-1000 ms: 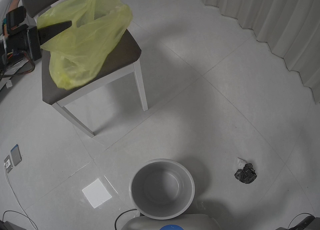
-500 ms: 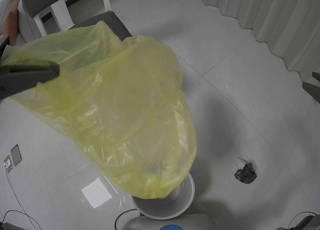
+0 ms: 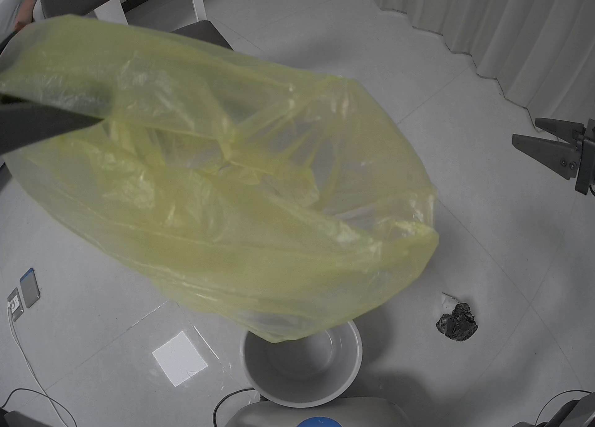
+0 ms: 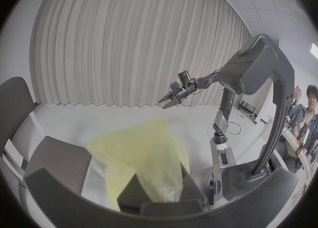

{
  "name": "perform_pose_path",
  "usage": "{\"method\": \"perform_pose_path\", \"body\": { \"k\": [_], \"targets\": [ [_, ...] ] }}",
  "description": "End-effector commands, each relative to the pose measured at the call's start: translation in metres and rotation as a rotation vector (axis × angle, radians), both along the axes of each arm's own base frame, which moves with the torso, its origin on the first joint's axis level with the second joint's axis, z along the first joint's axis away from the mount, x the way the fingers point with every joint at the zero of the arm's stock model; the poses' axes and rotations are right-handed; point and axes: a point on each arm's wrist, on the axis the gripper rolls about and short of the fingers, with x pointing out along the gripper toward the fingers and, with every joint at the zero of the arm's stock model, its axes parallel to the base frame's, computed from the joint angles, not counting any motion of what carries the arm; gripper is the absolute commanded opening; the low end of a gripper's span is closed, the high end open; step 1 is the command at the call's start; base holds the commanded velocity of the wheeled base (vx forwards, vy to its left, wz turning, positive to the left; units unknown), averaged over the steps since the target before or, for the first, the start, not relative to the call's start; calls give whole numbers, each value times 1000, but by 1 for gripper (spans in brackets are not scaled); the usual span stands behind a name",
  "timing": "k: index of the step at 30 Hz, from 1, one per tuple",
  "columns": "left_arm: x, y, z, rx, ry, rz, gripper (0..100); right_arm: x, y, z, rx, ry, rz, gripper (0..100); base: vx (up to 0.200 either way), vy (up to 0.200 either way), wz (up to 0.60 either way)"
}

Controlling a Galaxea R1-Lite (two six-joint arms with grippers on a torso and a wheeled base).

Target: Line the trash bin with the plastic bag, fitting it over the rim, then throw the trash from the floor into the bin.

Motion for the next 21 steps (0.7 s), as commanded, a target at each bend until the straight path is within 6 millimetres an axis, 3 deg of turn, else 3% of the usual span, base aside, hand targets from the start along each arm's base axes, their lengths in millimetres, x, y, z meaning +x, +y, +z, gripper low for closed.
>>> {"method": "perform_pose_path", "body": {
  "k": [1,8,16,21],
  "targets": [
    [7,-5,6,-6,-7,1,0,4,20,-8,2,47,95,100,0,0,0],
    [9,-6,12,-19,-26,1,0,-13,39,-29,-22,108,221,100,0,0,0],
    [11,-8,13,-25,-41,18,0,-39,27,-32,-18,74,233,100,0,0,0],
    [12,-8,14,-28,-44,20,0,-56,18,-19,13,-1,232,100,0,0,0]
  ]
}}
